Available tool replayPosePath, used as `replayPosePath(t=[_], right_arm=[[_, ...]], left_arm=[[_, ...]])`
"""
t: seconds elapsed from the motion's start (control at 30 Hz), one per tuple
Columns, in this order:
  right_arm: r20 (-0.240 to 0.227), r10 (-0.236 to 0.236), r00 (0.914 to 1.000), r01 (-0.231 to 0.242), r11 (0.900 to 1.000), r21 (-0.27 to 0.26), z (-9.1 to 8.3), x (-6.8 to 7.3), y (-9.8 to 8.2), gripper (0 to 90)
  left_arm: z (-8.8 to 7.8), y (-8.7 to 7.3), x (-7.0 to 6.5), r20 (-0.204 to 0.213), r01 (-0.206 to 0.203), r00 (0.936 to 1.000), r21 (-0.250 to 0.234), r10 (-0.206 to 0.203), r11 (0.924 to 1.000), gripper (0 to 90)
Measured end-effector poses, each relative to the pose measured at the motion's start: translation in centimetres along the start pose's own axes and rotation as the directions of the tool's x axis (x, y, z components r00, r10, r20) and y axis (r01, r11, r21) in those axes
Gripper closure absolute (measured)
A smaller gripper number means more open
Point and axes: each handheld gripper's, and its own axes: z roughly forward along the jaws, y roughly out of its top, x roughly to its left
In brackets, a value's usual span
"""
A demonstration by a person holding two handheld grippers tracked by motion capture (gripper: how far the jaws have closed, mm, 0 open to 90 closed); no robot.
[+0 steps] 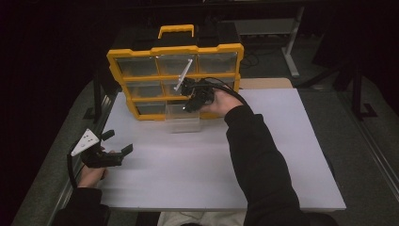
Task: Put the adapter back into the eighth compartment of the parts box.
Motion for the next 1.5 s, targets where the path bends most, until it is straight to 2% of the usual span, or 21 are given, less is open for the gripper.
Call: replayPosePath(t=[0.23, 0.6, 0.87, 1.0, 1.13, 1.23, 1.3, 1.4, 1.43, 1.5], right_arm=[[0.005, -0.011, 0.9999, 0.011, 1.000, -0.017, 0.5, -0.5, 0.7, 75.0], [-0.004, -0.017, 0.9999, 0.017, 1.000, -0.025, 2.8, -1.0, 1.1, 75.0], [-0.014, -0.003, 0.9999, 0.003, 1.000, -0.006, 4.3, -1.4, 1.0, 75.0], [-0.020, -0.022, 0.9996, 0.022, 1.000, -0.022, 4.9, -1.5, 1.1, 75.0], [-0.026, -0.009, 0.9996, 0.009, 1.000, 0.006, 5.5, -1.4, 1.2, 74.9], [-0.016, -0.016, 0.9998, 0.016, 1.000, 0.015, 5.7, -1.2, 1.2, 73.3], [0.000, -0.018, 0.9998, 0.018, 0.999, 0.027, 5.6, -1.0, 1.2, 69.2], [0.006, -0.020, 0.9998, 0.020, 1.000, 0.022, 5.3, -1.0, 1.2, 66.0], [0.005, -0.034, 0.9994, 0.034, 0.999, 0.009, 5.2, -1.1, 1.1, 65.0], [0.008, -0.020, 0.9998, 0.020, 1.000, 0.015, 5.0, -1.0, 1.0, 63.2]], left_arm=[[0.0, 0.0, 0.0, 0.002, -0.002, 1.0000, 0.003, 0.002, 1.0000, 0.0], [-0.1, 0.1, 0.1, -0.008, -0.007, 0.9999, -0.014, 0.007, 0.9999, 0.0], [-0.1, 0.1, 0.1, -0.002, -0.006, 1.0000, -0.010, 0.006, 0.9999, 0.0], [0.0, 0.1, 0.1, 0.000, -0.007, 1.0000, -0.005, 0.007, 1.0000, 0.0], [0.0, 0.1, 0.1, 0.000, -0.006, 1.0000, -0.005, 0.006, 1.0000, 0.0], [0.0, 0.1, 0.1, 0.000, -0.007, 1.0000, -0.001, 0.007, 1.0000, 0.0], [0.0, 0.0, 0.0, 0.002, -0.006, 1.0000, 0.001, 0.006, 1.0000, 0.0], [0.0, 0.0, 0.0, 0.003, -0.007, 1.0000, 0.002, 0.007, 1.0000, 0.0], [0.0, 0.1, 0.0, 0.003, -0.010, 0.9999, 0.005, 0.010, 0.9999, 0.0], [0.0, 0.0, 0.0, 0.003, -0.008, 1.0000, 0.004, 0.008, 1.0000, 0.0]])
